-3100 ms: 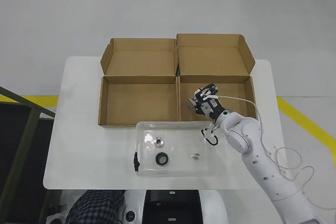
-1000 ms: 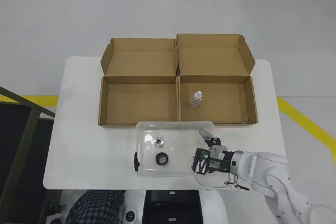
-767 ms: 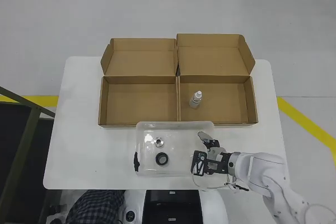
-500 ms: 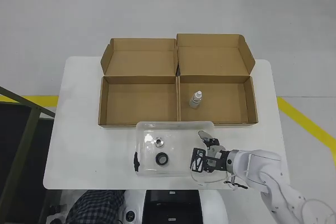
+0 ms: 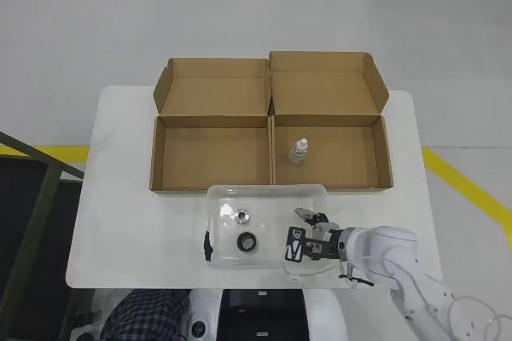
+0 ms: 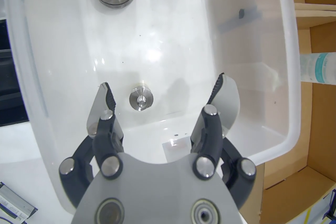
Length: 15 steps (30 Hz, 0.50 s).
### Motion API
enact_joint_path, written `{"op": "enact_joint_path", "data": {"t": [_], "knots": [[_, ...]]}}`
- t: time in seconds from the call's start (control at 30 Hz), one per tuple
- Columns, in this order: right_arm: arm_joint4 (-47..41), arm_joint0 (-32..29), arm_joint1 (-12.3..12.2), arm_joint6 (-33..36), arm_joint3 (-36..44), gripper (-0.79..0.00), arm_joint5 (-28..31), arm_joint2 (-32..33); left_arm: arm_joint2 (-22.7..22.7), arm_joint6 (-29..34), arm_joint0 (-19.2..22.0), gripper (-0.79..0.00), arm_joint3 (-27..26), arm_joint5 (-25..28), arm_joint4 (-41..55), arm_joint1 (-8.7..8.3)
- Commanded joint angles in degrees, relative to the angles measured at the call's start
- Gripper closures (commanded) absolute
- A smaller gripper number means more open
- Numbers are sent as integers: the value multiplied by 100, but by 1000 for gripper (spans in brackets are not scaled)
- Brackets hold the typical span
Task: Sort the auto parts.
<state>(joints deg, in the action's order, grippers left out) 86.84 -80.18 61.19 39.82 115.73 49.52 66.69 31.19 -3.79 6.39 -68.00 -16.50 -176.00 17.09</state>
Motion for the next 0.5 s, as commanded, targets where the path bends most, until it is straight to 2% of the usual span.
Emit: {"op": "enact_joint_path", "data": {"t": [0.0,0.1,0.2,0.47], "knots": [[35,9,-3,36,9,-628,13,-43,0,0,0,-785,0,0,0,0],[83,18,-9,87,32,-542,19,-105,0,0,0,-785,0,0,0,0],[121,30,-15,142,55,-391,19,-152,0,0,0,-785,0,0,0,0],[207,28,-32,312,99,-372,-13,-251,0,0,0,-785,0,0,0,0]]}}
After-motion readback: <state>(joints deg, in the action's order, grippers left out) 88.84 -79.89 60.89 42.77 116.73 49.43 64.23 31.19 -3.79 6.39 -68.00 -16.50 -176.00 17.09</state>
